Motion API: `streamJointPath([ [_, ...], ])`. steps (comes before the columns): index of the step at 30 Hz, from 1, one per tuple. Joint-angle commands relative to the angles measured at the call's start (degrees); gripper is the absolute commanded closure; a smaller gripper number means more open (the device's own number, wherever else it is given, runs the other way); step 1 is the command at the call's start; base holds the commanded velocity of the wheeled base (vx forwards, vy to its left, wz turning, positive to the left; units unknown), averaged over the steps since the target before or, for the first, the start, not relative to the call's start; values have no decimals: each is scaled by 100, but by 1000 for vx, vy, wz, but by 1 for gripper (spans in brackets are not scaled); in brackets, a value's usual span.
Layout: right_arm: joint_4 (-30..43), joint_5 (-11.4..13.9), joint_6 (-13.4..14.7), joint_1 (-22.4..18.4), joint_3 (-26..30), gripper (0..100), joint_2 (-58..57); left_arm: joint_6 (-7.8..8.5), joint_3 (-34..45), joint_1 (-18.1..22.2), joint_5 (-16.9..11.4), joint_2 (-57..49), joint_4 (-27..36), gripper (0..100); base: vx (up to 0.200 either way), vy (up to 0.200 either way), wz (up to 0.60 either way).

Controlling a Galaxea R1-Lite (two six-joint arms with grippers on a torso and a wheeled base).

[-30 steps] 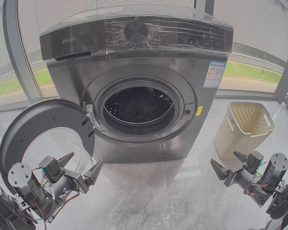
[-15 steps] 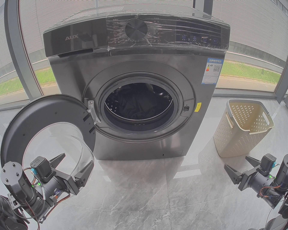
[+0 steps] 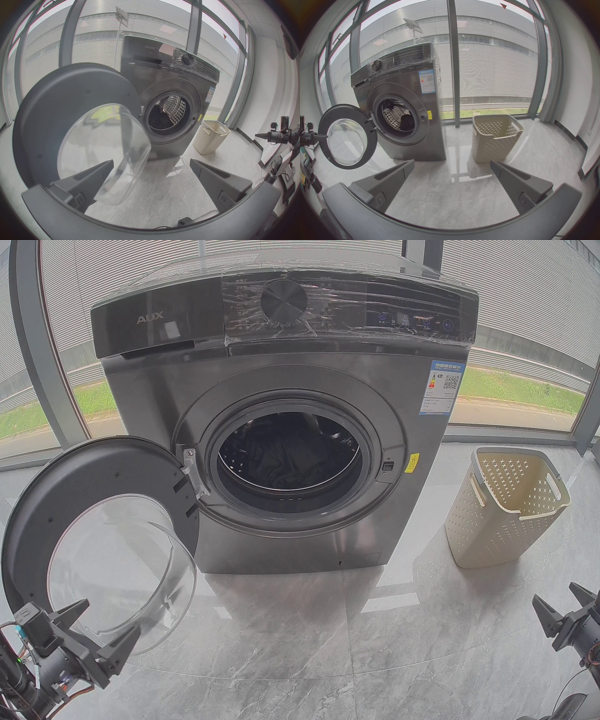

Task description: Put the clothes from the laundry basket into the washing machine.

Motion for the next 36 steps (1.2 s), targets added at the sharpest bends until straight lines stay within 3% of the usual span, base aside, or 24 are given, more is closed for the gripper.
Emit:
streamJointPath([
  [1,1437,247,-278,-1087,99,0,-2454,-265,99,669,-32,-2394,1573,0,0,0,0],
  [5,2210,440,-348,-1473,99,0,-3254,-301,99,1091,-49,-2886,1986,0,0,0,0],
  [6,2720,581,-366,-1658,99,0,-3711,-301,99,1346,-137,-3097,2171,0,0,0,0],
  [9,3353,1161,-427,-1948,-59,0,-4335,-213,99,1750,-304,-3413,2592,0,0,0,0],
  [10,3485,1442,-453,-2045,-121,0,-4494,-151,99,1882,-339,-3528,2698,0,0,0,0],
  [13,3502,1899,-559,-2036,-121,0,-4581,121,99,2154,-515,-4081,3304,0,0,0,0],
  [15,3511,1890,-612,-2045,-33,0,-4581,236,72,2365,-744,-4415,3603,0,0,0,0],
  [18,3511,1873,-629,-2053,28,0,-4581,279,72,2638,-911,-4591,3577,0,0,0,0],
  [20,3520,1873,-638,-2062,11,0,-4581,534,81,3218,-1086,-4732,3577,0,0,0,0],
  [22,3511,1873,-638,-2062,11,0,-4581,754,81,3429,-1121,-4855,3559,0,0,0,0],
  [23,3511,1873,-638,-2053,11,0,-4581,833,81,3393,-1121,-4864,3559,0,0,0,0],
  [26,3493,1899,-629,-2036,20,0,-4599,824,46,3314,-1148,-4943,3638,0,0,0,0],
  [27,3493,1899,-629,-2036,20,0,-4590,912,46,3270,-1192,-5075,3673,0,0,0,0],
  [30,3493,1899,-656,-2045,28,0,-4590,904,20,3182,-1192,-5180,3797,0,0,0,0],
  [31,3493,1899,-638,-2036,28,0,-4590,798,20,3191,-1297,-5215,3805,0,0,0,0],
  [34,3493,1899,-656,-2036,28,0,-4590,877,90,3191,-1886,-5206,3858,0,0,0,0],
  [36,3493,1899,-656,-2036,28,0,-4590,956,90,3191,-1886,-5206,3858,0,0,0,0],
])
